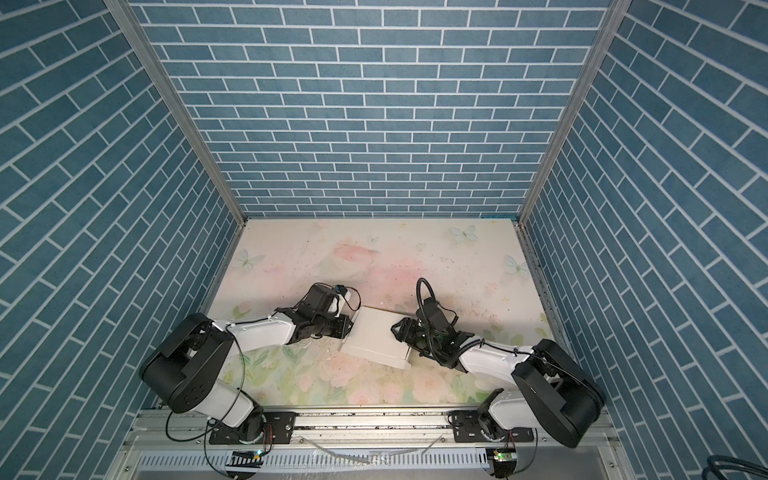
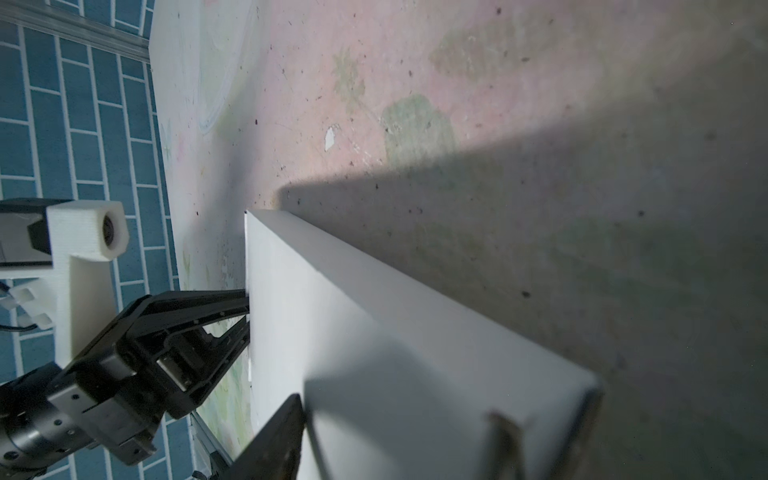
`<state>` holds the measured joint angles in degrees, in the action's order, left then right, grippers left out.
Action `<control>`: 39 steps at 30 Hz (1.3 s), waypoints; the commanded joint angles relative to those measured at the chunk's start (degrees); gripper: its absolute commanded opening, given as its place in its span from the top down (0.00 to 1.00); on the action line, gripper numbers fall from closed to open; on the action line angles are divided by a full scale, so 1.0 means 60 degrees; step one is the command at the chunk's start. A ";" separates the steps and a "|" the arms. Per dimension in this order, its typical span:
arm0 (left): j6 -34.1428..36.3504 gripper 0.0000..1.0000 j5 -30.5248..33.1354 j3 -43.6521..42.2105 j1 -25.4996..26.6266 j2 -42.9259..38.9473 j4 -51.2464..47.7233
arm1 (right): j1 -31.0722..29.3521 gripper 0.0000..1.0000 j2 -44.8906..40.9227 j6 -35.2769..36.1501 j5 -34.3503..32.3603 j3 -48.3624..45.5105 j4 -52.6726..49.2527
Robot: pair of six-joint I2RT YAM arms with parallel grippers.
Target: Fold the paper box
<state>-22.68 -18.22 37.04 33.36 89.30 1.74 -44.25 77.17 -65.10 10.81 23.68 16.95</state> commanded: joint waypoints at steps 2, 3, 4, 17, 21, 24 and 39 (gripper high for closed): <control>-0.0088 0.79 -0.0219 0.0060 0.0034 -0.0058 -0.0161 | -0.0323 0.35 0.0541 -0.0364 -0.0030 0.0410 0.0885; -0.0095 0.79 -0.0230 0.0078 0.0035 -0.0072 -0.0184 | -0.0330 0.37 0.0648 -0.0379 -0.0006 0.0453 0.0969; -0.0095 0.79 -0.0230 0.0108 0.0035 -0.0094 -0.0221 | -0.0343 0.40 0.0747 -0.0409 0.0004 0.0489 0.1084; 0.0146 0.67 0.0033 0.0699 0.0035 -0.0364 -0.0928 | -0.0348 0.54 0.0253 -0.0214 -0.0129 0.0764 0.0624; 0.0245 0.59 0.0067 0.1031 0.0035 -0.0409 -0.1203 | -0.0345 0.57 0.0083 -0.0090 -0.0175 0.0867 0.0271; 0.0343 0.52 0.0218 0.1233 0.0032 -0.0590 -0.1456 | -0.0342 0.60 -0.0068 0.0027 -0.0253 0.0913 0.0011; 0.0794 0.46 0.0386 0.2119 -0.0454 -0.1451 -0.2466 | -0.0345 0.63 -0.0647 0.0872 -0.0488 0.1583 -0.1932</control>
<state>-19.03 -15.07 50.43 31.38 80.31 -11.62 -45.98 74.52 -64.40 8.69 31.16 13.02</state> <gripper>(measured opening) 0.549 0.370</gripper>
